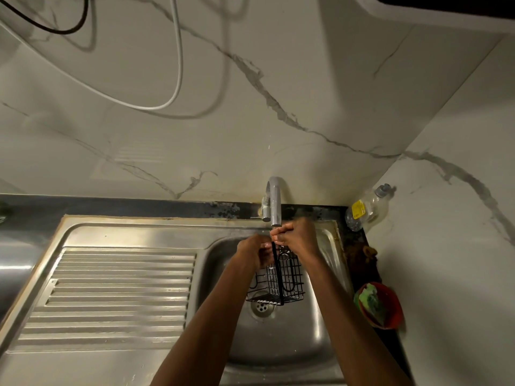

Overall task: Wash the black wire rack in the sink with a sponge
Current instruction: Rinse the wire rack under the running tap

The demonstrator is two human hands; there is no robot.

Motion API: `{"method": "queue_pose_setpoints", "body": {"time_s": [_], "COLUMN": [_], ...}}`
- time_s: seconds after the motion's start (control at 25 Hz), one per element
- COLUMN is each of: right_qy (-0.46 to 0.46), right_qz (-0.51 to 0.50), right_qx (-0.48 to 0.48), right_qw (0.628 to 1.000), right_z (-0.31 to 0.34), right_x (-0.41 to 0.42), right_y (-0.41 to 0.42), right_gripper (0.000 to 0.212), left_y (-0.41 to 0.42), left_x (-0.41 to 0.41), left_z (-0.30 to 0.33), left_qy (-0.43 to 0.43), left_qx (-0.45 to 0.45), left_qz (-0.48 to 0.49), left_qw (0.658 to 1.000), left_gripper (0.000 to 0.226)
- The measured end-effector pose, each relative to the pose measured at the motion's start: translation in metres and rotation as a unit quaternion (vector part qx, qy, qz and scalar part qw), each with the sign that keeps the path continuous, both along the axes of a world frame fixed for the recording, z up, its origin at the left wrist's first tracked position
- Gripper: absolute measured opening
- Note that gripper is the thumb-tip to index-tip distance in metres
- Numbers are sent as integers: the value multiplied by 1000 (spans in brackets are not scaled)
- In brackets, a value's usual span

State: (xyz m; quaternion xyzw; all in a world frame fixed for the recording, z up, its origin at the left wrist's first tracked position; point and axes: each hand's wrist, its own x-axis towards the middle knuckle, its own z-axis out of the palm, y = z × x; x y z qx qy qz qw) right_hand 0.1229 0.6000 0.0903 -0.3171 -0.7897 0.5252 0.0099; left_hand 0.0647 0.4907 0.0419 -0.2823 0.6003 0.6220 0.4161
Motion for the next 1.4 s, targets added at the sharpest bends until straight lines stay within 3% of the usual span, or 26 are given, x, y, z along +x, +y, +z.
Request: {"method": "queue_pose_setpoints", "body": {"time_s": [0.32, 0.52, 0.68, 0.84, 0.96, 1.04, 1.16, 1.32, 1.4], "right_qy": [0, 38, 18, -21, -50, -35, -34, -62, -65], "right_qz": [6, -24, -38, 28, 56, 41, 33, 48, 25], "right_qx": [15, -30, 3, 20, -37, -59, -5, 184, 220], "right_qw": [1000, 999, 999, 999, 996, 997, 999, 980, 973], "right_z": [-3, -4, -7, -5, -14, -20, -19, -21, -21], "right_x": [0, 6, 13, 21, 26, 21, 11, 13, 19], "right_y": [13, 14, 23, 29, 22, 16, 13, 20, 25], "right_gripper": [13, 14, 12, 40, 65, 67, 59, 52, 49], "left_y": [13, 20, 20, 3, -11, -15, -10, 12, 25], "left_x": [0, -8, -7, -5, -15, -24, -29, -29, -28], "left_z": [2, 3, 0, -7, -12, -13, -10, -7, -8], "left_qy": [-38, -8, 13, -1, -27, -38, -48, -65, -61], "left_qx": [5, 7, 10, 19, 48, 67, 81, 114, 118], "left_qz": [-72, -63, -41, 33, 113, 145, 165, 124, 98], "left_qw": [997, 998, 999, 999, 992, 986, 982, 984, 986], "left_gripper": [20, 4, 12, 14, 26, 33, 26, 24, 25]}}
